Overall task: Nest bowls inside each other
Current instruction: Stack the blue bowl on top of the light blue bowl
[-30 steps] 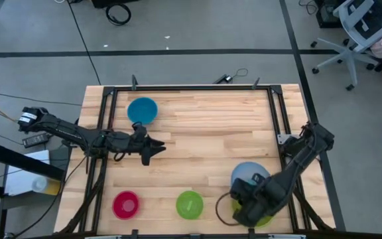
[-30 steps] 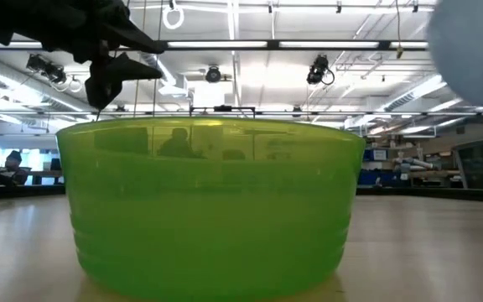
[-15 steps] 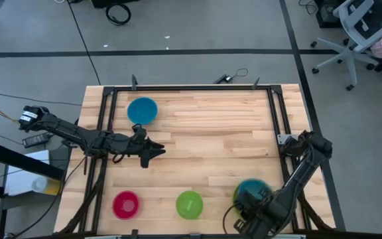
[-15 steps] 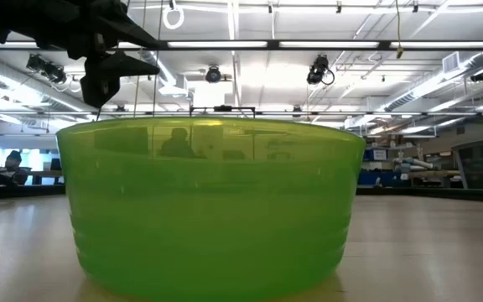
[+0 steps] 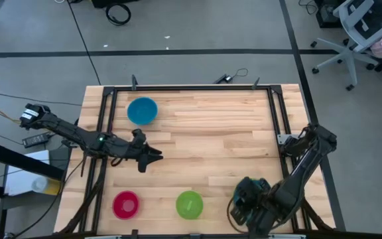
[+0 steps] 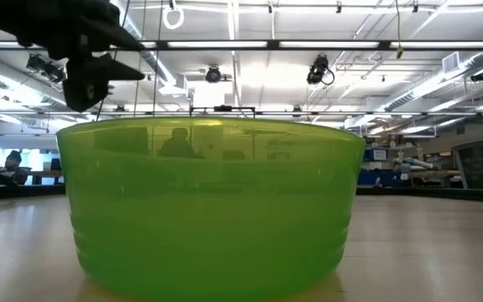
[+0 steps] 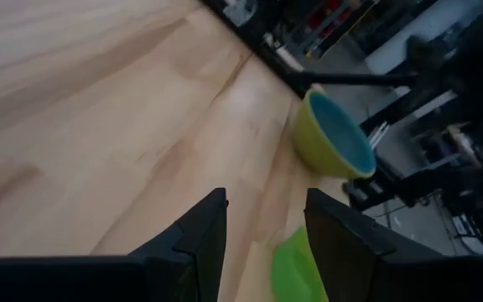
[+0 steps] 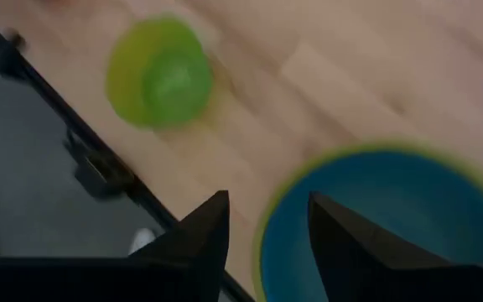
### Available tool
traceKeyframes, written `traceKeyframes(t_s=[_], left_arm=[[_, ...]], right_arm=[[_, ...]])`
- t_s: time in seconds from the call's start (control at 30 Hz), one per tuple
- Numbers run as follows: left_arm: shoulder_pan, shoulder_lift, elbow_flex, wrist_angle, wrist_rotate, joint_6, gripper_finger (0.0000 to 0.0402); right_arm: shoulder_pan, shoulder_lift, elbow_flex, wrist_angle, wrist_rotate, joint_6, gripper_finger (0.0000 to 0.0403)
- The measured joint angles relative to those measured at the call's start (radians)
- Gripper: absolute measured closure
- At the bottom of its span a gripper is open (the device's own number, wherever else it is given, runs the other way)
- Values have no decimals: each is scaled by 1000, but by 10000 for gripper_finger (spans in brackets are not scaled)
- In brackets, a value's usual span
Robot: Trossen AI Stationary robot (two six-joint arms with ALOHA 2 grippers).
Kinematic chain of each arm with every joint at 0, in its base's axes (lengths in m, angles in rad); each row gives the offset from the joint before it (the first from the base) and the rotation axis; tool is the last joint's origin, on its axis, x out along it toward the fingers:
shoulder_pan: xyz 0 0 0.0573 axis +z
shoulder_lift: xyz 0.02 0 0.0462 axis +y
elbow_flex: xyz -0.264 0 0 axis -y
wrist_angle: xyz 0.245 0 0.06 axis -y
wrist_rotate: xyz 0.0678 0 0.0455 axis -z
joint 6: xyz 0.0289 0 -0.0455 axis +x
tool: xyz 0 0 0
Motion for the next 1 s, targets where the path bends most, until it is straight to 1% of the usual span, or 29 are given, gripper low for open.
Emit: traceKeyframes(t_s=[0.17,0.27,0.33,0.4,0.47,0.6,0.67,0.77,0.87,1.0], left_arm=[[16,-6,0,-73,0,-26,241],[49,-17,0,-91,0,-25,241],[83,-25,19,-130,0,-24,241],[120,-34,66,-241,-1,-13,241],[167,-34,142,-399,0,3,242],[268,-32,294,-745,-3,35,241],[330,-31,344,-869,-24,59,241],[453,-31,386,-999,-69,137,241],[622,-31,376,-1037,-78,190,241],[864,-30,353,-1041,-19,216,241]], right_arm=[[-49,-33,0,-39,54,-16,237],[-93,-33,0,-43,48,-51,237],[-128,-32,0,-37,22,-82,237],[-168,-30,0,-22,-25,-122,237],[-206,-33,0,-9,-54,-173,237],[-273,-48,0,22,-63,-300,237],[-309,-50,0,26,-67,-353,237],[-371,-51,-1,74,-155,-450,237],[-425,-53,-1,185,-235,-555,237],[-469,-53,0,311,-265,-668,237]])
